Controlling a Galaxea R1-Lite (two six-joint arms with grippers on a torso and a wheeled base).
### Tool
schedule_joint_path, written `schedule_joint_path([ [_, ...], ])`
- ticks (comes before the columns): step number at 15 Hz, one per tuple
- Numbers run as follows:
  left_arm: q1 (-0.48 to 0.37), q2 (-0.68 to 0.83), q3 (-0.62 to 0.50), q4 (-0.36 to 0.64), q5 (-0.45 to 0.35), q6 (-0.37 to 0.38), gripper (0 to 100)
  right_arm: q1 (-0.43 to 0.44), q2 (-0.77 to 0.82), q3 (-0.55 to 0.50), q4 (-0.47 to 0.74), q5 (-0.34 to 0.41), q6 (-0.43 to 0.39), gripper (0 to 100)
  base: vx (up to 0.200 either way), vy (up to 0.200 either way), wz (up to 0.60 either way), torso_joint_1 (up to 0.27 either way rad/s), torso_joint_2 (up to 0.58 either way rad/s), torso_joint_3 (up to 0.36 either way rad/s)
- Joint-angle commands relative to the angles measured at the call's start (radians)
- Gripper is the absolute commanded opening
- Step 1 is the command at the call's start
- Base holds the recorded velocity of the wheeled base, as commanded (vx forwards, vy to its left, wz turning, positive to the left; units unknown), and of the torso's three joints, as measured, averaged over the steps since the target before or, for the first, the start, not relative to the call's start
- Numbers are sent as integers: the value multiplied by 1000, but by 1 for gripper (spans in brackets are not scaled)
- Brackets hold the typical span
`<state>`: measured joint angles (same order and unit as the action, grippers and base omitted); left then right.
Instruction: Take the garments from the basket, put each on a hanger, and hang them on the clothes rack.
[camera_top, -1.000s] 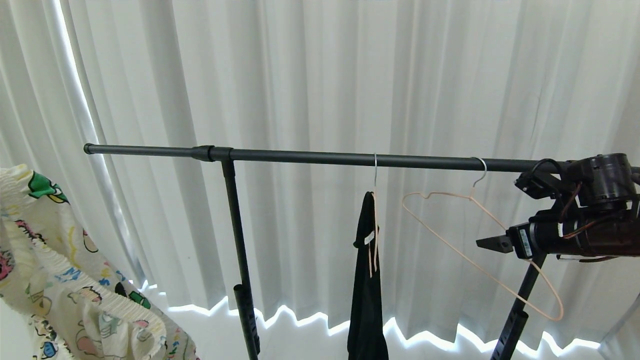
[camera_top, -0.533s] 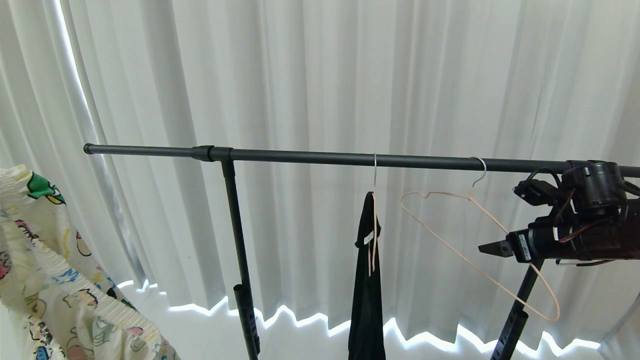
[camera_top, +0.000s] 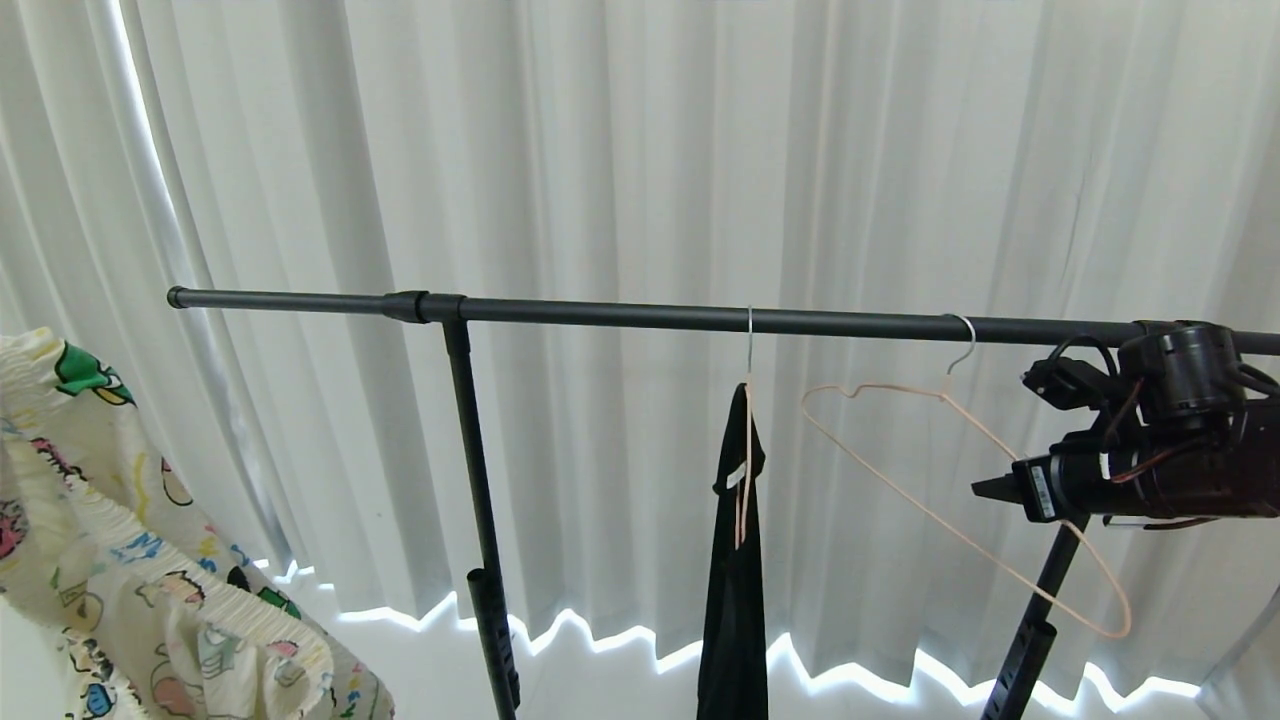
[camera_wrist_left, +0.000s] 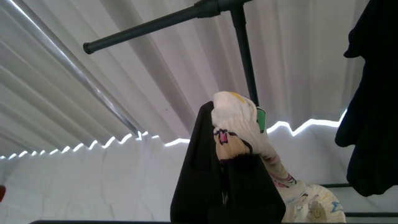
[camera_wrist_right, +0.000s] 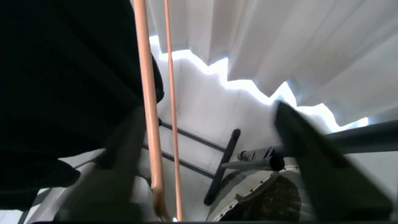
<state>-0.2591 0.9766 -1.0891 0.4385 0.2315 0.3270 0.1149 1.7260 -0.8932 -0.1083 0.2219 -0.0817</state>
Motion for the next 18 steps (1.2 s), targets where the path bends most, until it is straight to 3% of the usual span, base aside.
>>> schedule_joint_path([
  [1, 0, 2, 2, 0, 0, 0, 0, 0, -8, 0, -2, 1, 0, 0, 0, 0, 0, 0, 0, 0],
  [10, 0, -3, 2, -6, -1, -5, 0, 2, -85, 11, -34, 7, 7, 0, 0, 0, 0, 0, 0, 0],
  [13, 0, -3, 12, -34, -1, -2, 0, 2, -132, 65, -106, 5, 28, 0, 0, 0, 0, 0, 0, 0],
  [18, -2, -9, 38, -83, -4, -2, 0, 2, -273, 140, -111, 2, 26, 0, 0, 0, 0, 0, 0, 0],
])
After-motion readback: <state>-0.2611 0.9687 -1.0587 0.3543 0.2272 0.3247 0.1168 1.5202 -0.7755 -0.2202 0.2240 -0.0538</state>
